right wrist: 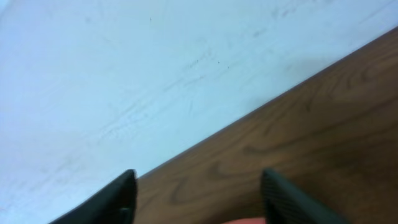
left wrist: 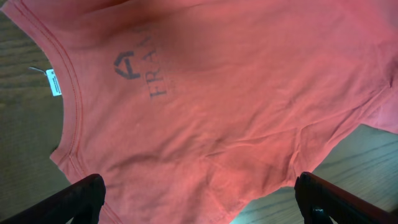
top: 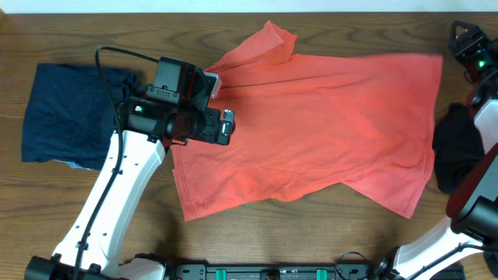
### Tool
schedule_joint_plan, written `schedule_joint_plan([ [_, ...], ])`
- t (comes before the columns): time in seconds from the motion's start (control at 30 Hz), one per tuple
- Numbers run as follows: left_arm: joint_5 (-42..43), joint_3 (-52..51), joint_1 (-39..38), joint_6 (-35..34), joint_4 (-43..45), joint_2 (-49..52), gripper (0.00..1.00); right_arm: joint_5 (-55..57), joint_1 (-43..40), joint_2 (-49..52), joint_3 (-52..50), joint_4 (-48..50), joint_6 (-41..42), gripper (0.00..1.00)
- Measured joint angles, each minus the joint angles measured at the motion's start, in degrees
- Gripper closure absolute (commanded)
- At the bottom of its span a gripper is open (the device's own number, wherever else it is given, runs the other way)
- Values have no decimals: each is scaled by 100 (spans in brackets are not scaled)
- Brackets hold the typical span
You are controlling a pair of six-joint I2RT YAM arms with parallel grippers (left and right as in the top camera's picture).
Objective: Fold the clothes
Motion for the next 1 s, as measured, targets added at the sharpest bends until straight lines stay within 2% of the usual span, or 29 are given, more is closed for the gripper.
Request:
schedule_joint_plan([
  [0.07, -2, 0, 0, 2, -26, 2, 2, -149, -90, 0, 133, -649, -140, 27],
  [0.27, -109, 2, 0, 2, -442, 2, 2, -791, -444, -46, 201, -2332, -658, 27],
  [0.43, -678, -9, 2, 0, -1169, 0, 2, -1067, -461, -531, 201, -3821, -1137, 31],
  [0.6, -1200, -382, 4, -170, -1200, 2, 1, -1193, -313, -1434, 214, -5108, -1467, 37],
  [0.7, -1530, -846, 66, -496, -1049, 94, 1, -1248, -98, -1775, 256, -5831, -1633, 38],
  [0.83, -1759, -1342, 372, -883, -389, 442, 1, -1185, 304, -1829, 264, -6607, -1860, 38],
  [1.0, -1797, -1521, 927, -1073, 356, 1027, 1, -385, 837, -1784, 258, -7305, -2028, 37],
])
